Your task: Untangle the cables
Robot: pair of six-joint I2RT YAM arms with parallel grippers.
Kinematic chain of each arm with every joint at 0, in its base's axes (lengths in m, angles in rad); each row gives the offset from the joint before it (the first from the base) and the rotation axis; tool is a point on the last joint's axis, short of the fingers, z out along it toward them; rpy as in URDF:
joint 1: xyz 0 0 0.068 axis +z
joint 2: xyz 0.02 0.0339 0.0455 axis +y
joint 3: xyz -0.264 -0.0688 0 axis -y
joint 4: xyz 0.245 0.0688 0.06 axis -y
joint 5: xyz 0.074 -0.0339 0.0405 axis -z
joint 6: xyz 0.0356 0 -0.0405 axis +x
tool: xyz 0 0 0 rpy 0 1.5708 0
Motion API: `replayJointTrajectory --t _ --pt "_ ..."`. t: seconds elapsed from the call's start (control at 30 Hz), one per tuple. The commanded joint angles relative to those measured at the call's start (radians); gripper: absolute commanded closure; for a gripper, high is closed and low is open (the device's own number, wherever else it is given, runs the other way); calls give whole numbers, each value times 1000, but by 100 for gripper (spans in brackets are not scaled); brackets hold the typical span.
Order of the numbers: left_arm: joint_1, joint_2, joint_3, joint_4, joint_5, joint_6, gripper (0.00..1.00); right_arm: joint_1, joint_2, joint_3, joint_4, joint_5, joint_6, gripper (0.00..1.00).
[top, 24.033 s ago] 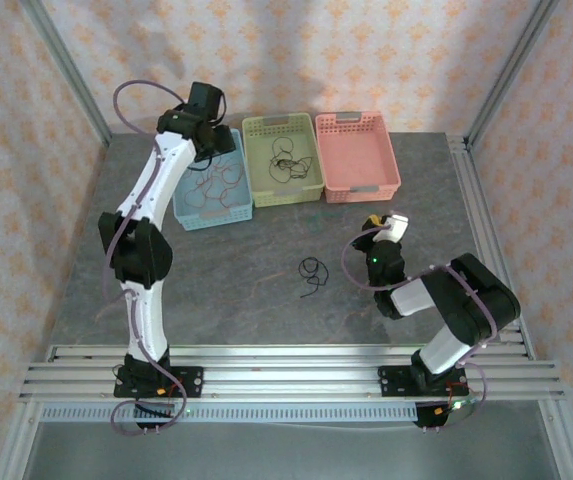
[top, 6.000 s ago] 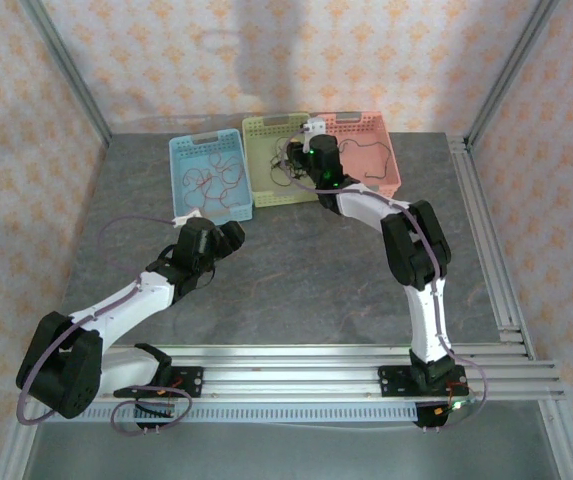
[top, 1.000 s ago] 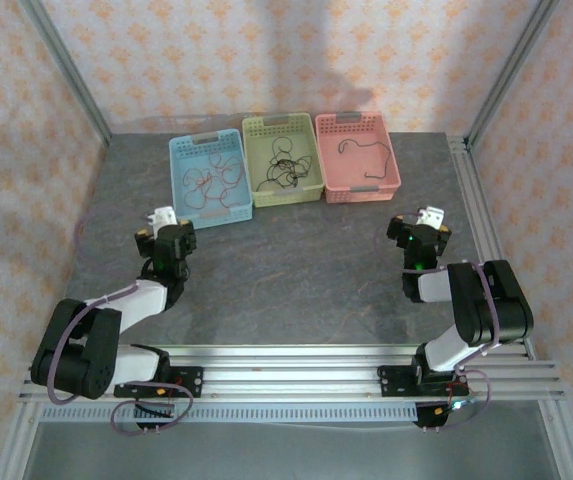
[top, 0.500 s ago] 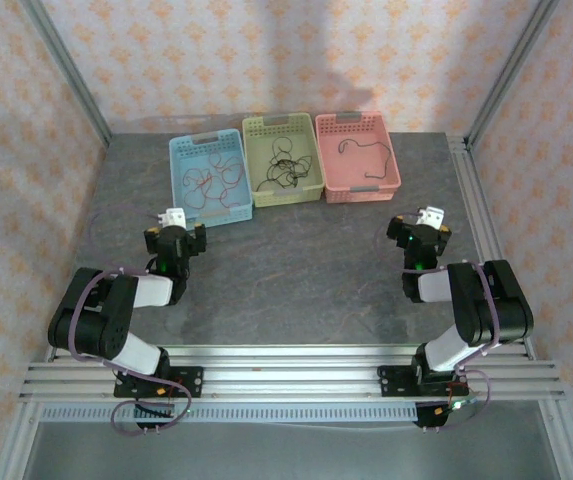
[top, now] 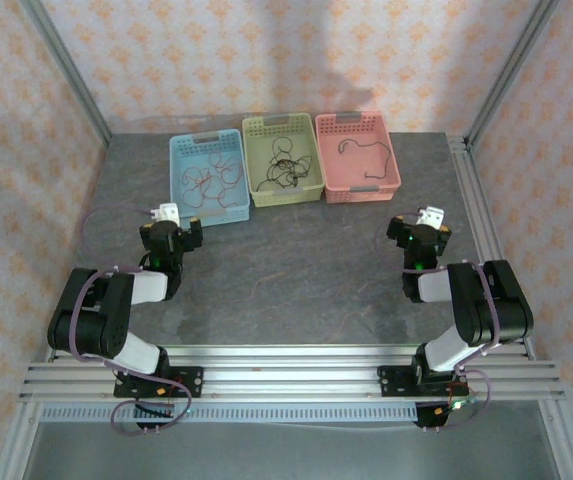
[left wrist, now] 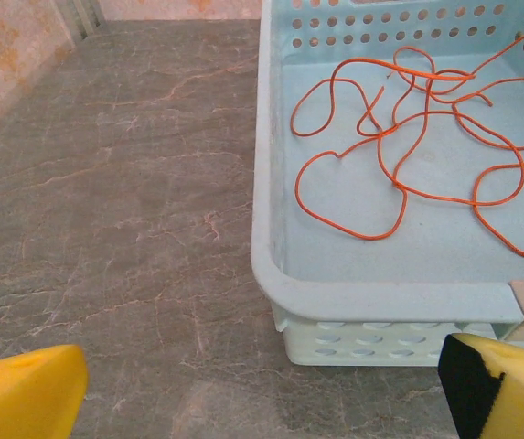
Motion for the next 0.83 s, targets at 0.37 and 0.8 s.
replayJointTrajectory --t 0.37,0.8 --pt "-6 -3 18 -4 8 -4 0 5 4 8 5 20 15 1" --pt "-6 -3 18 -4 7 -5 0 -15 0 19 -21 -31 22 1"
